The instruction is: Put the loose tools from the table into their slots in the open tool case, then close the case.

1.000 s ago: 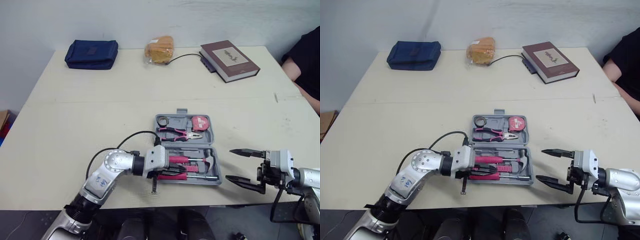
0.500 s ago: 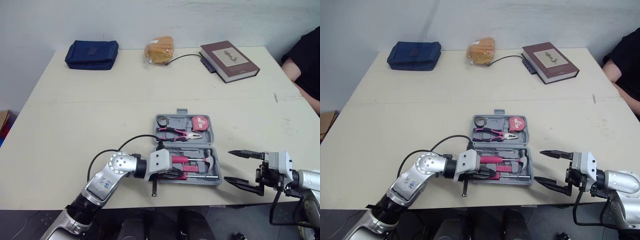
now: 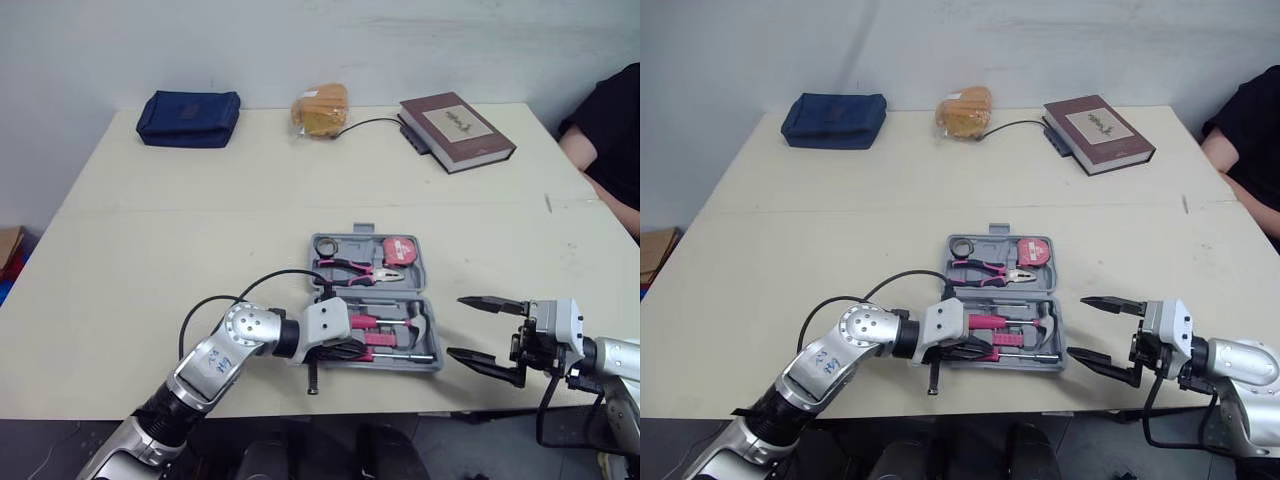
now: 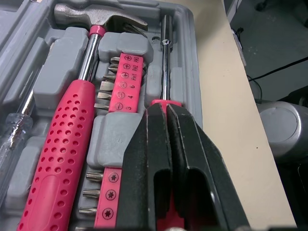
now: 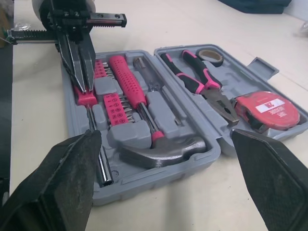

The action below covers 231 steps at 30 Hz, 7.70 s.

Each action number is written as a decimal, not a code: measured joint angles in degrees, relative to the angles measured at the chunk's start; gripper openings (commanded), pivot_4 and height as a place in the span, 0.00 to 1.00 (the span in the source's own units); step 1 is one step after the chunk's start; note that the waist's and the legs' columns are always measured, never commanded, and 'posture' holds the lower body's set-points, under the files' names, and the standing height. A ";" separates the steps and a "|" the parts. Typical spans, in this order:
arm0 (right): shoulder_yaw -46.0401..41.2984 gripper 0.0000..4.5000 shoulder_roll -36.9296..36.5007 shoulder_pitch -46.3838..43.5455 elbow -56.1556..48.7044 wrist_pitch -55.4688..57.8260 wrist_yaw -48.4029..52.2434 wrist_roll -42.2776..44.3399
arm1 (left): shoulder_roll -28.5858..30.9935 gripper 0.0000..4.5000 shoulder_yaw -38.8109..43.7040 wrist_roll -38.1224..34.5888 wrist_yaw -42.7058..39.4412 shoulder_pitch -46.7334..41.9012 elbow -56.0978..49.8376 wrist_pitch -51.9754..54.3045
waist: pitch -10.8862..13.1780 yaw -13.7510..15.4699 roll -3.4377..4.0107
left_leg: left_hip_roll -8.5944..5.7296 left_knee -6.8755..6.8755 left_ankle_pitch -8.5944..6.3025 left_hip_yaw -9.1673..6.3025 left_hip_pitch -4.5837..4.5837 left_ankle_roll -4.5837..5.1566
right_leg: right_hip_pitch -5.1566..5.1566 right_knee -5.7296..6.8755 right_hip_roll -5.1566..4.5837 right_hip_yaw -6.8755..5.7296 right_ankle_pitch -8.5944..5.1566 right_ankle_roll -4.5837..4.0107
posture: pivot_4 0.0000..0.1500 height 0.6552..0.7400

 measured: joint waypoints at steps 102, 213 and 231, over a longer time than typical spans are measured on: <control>15.42 1.00 4.49 -54.70 5.41 94.10 -27.81 -3.41 | -1.52 0.99 40.32 -19.41 35.32 -11.34 -1.15 51.32 | 1.24 -2.83 -0.47 | -0.01 -0.04 0.42 0.70 -1.44 -0.67 | -2.09 0.96 0.20 0.01 -0.03 -0.17 | 1.00 1.00; 13.68 0.99 1.12 -15.76 6.31 2.20 -32.89 -14.16 | 8.72 1.00 46.50 -19.31 22.77 19.41 -0.74 -11.55 | 1.16 -2.83 -0.73 | 0.46 -0.09 0.14 1.36 -0.70 -0.54 | -1.86 0.95 0.10 0.53 0.00 -0.14 | 1.00 1.00; 19.59 0.99 6.72 -52.58 8.87 75.63 -37.32 4.20 | 4.37 1.00 40.17 -30.68 45.67 -12.92 8.86 40.75 | 1.19 -2.78 -0.77 | -0.06 0.02 0.40 1.34 -1.48 -0.59 | -2.58 1.21 0.25 0.45 0.03 -0.09 | 1.00 1.00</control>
